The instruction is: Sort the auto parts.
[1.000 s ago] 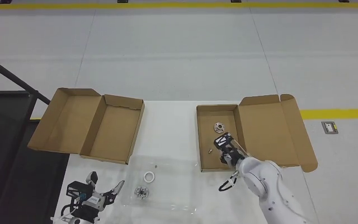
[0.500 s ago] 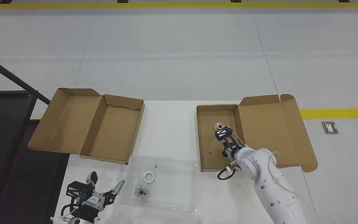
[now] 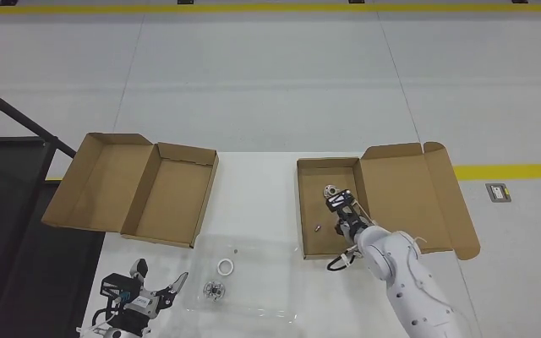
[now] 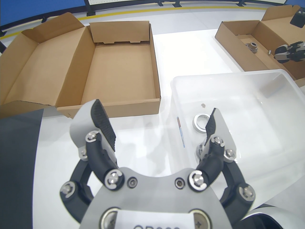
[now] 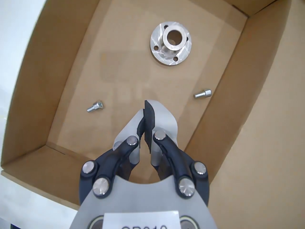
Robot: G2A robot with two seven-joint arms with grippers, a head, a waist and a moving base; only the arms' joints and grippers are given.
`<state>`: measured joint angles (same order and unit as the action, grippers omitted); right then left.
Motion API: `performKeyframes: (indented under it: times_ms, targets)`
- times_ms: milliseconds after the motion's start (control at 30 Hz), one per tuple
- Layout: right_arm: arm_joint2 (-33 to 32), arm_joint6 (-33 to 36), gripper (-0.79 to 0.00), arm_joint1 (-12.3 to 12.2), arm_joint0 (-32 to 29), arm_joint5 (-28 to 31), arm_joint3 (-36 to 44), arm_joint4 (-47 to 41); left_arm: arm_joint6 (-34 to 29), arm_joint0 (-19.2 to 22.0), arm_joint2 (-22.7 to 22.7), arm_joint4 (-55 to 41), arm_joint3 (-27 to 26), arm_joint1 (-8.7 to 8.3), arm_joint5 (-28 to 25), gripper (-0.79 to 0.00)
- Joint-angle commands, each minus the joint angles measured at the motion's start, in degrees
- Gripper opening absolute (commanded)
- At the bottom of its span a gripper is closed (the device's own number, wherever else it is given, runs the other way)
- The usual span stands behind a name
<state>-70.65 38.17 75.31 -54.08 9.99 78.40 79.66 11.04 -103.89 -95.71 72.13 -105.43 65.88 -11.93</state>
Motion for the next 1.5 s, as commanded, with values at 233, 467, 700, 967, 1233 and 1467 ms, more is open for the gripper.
performKeyframes:
  times_ms: [233, 467, 700, 967, 1233, 1467]
  targets:
    - [-2.9, -9.6, -0.163, -1.3, -12.2, 1.9, 17.3, 3.3, 0.7, -1.0, -0.1, 2.4, -2.3, 0.02, 0.4, 0.000]
    - [-5.9, -22.3, 0.000, -2.5, -22.0, 7.8, 28.4, 6.0, -1.9, -4.2, 0.7, 14.8, -10.5, -0.23, 1.6, 0.000]
    - [-7.0, -32.2, 0.000, -3.7, -30.0, 13.0, 35.4, 13.2, -10.0, -1.1, 4.5, 26.2, -15.3, -0.56, -2.0, 0.000]
    - [-7.5, -36.4, 0.000, -4.4, -34.1, 17.1, 37.7, 17.1, -20.3, 3.9, 11.2, 33.6, -17.9, -0.38, -4.1, 0.000]
    - [-7.5, -36.4, 0.000, -4.4, -34.1, 17.1, 37.7, 17.1, -20.7, 3.8, 11.3, 33.8, -17.5, -0.40, -4.6, 0.000]
    - [-7.5, -36.4, 0.000, -4.4, -34.1, 17.1, 37.7, 17.1, -34.2, 12.1, 15.6, 33.6, -13.4, 0.02, -11.2, 0.000]
